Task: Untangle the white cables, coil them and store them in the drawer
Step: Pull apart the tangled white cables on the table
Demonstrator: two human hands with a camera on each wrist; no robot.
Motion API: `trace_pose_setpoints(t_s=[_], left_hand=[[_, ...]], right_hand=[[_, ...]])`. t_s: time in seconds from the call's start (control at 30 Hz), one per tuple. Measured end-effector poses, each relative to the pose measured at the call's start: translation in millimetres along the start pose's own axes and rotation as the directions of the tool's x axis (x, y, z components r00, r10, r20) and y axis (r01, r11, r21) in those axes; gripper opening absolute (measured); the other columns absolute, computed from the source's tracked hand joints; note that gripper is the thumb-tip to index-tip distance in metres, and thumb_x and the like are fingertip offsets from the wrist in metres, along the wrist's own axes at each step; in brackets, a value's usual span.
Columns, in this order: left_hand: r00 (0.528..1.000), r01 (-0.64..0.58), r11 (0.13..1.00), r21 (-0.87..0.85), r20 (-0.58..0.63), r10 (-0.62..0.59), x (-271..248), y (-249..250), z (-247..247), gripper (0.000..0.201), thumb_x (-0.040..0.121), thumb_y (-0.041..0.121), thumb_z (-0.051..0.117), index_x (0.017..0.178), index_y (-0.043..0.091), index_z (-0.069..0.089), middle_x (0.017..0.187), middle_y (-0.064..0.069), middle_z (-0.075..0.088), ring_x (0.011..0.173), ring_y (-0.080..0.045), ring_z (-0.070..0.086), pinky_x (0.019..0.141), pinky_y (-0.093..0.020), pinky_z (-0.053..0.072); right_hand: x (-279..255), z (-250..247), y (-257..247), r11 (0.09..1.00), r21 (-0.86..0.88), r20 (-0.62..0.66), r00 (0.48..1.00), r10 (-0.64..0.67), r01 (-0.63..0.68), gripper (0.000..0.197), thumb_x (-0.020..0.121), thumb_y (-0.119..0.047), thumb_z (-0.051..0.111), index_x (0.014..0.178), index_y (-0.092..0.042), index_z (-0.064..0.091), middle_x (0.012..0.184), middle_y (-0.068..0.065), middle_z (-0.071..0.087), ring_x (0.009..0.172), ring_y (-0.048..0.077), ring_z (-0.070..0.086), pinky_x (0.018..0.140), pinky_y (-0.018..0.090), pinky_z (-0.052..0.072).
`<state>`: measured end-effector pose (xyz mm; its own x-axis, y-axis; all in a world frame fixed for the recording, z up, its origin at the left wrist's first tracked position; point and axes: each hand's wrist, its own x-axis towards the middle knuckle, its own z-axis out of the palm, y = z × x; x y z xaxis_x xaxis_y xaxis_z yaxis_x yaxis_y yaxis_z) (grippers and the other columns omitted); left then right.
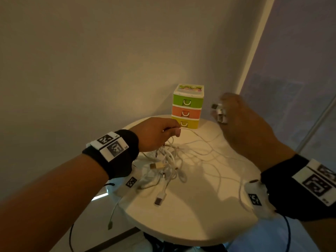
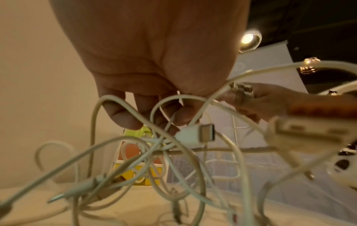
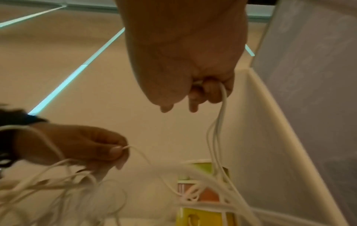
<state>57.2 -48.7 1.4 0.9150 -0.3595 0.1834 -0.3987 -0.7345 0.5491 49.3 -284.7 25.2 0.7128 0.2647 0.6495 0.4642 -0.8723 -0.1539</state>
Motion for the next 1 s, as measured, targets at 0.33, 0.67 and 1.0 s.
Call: trace_pose_setpoints(t_s=[0.33,0.67,1.0], left_hand=[[0.997,-0.061,0.997,-0.052,-0.060,0.057,6,3,0,0.020,0.098,0.031,0.050,0.095,0.025,0.069,0.070,0.013,0.058,0.058,0.004,0.052,0.060,-0.015,0.043],[0.997,0.040,0.993,-0.107,-0.061,-0.046,14,-14,-11,0.023,0.098,0.032,0.047,0.096,0.023,0.068,0.072,0.004,0.059,0.058,0.001,0.052,0.055,-0.010,0.038],[0.913,0.010,0.961,0.275,0.389,-0.120,-13,6,-23,0.046,0.074,0.077,0.049,0.099,0.042,0.064,0.101,0.023,0.060,0.096,0.000,0.055,0.090,-0.026,0.044]], right_hand=[[4,20,-34,0.999,0.052,0.310,0.951,-0.017,0.001,0.016,0.095,-0.027,0.046,0.109,-0.021,0.042,0.081,0.004,0.060,0.064,0.024,0.054,0.058,0.035,0.049],[16,9,16,0.992,-0.092,0.150,0.984,0.097,-0.084,0.007,0.093,-0.020,0.043,0.101,-0.020,0.043,0.075,0.007,0.060,0.062,0.032,0.054,0.059,0.037,0.050],[5,22,27,0.958,-0.285,0.299,0.948,0.107,-0.018,0.008,0.095,-0.024,0.048,0.096,-0.017,0.044,0.063,-0.005,0.047,0.053,0.015,0.053,0.051,0.038,0.054]])
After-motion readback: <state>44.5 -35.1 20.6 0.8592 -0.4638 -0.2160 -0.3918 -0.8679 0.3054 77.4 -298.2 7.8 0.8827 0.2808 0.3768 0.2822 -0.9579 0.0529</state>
